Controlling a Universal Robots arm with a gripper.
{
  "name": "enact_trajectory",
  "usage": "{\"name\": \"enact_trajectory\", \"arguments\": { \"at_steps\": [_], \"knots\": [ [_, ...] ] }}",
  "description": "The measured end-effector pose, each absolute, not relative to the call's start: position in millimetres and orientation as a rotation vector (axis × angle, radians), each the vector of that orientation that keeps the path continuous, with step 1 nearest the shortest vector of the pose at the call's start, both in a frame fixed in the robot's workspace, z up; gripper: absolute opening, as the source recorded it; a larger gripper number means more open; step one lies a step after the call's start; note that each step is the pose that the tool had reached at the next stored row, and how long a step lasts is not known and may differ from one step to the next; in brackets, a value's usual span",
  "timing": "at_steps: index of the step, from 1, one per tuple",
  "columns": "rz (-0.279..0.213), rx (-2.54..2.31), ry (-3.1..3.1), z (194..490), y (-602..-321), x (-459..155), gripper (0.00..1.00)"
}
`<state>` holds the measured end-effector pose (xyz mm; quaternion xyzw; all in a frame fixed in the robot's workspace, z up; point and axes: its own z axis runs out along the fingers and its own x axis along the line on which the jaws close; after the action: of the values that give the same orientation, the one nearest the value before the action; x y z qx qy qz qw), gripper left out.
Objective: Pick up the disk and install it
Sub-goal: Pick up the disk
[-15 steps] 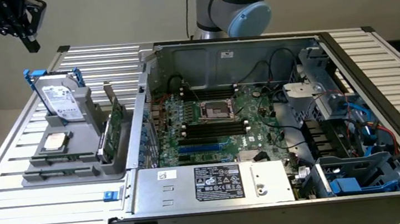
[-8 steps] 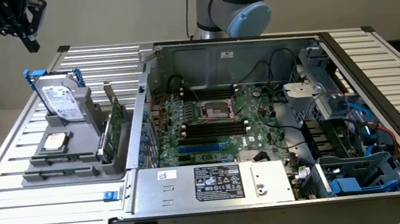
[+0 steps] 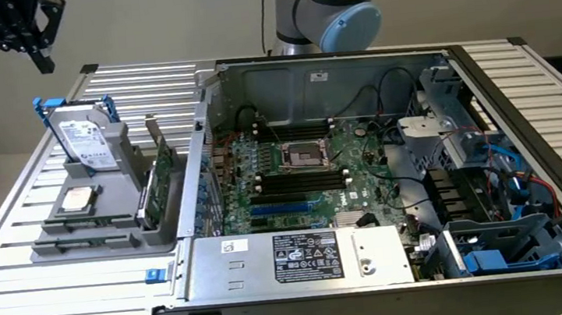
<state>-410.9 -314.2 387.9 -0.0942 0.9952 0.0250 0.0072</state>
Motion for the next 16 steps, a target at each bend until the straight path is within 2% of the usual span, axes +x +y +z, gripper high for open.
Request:
{"name": "enact_trajectory", "arguments": {
  "at_steps": [16],
  "knots": [
    [0.081,-0.744,3.044,387.2,-314.2,-410.9,0.11]
  ]
}}
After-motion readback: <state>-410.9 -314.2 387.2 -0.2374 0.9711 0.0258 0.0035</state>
